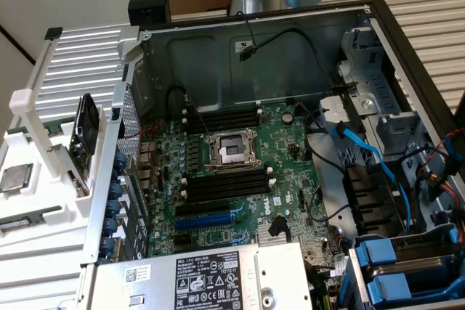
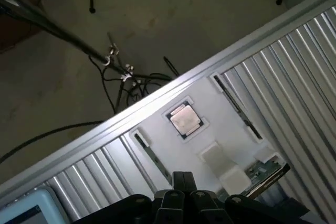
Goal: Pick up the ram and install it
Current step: 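Pick up the ram and move it above insertion slot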
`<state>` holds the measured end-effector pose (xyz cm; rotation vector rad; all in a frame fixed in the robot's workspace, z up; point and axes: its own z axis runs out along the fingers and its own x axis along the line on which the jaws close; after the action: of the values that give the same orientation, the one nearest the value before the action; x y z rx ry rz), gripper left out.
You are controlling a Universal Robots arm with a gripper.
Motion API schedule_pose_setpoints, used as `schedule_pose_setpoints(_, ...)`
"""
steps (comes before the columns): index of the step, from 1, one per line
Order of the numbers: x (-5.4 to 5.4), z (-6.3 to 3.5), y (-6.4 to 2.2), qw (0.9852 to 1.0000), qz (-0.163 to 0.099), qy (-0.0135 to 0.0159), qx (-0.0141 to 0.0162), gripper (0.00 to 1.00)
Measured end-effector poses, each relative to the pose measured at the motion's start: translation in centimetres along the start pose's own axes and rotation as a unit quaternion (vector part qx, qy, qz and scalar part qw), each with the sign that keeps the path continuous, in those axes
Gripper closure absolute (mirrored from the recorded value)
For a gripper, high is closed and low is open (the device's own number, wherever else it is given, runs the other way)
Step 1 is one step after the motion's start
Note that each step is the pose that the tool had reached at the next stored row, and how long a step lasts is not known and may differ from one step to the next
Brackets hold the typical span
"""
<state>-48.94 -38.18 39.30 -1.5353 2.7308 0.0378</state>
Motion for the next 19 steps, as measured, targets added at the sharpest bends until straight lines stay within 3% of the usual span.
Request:
schedule_pose_setpoints(3, 0.0, 0.0, 0.0, 0.9996, -0.027, 0.0004, -0.0005, 0.89)
schedule_pose_setpoints(4, 0.0, 0.0, 0.0, 0.999, -0.046, 0.0008, -0.0009, 0.89)
schedule_pose_setpoints(10, 0.0, 0.0, 0.0, 0.995, -0.1, 0.0017, -0.0019, 0.89)
schedule_pose_setpoints(15, 0.0, 0.0, 0.0, 0.9894, -0.145, 0.0025, -0.0028, 0.89)
schedule_pose_setpoints(19, 0.0, 0.0, 0.0, 0.9834, -0.182, 0.003, -0.0035, 0.89)
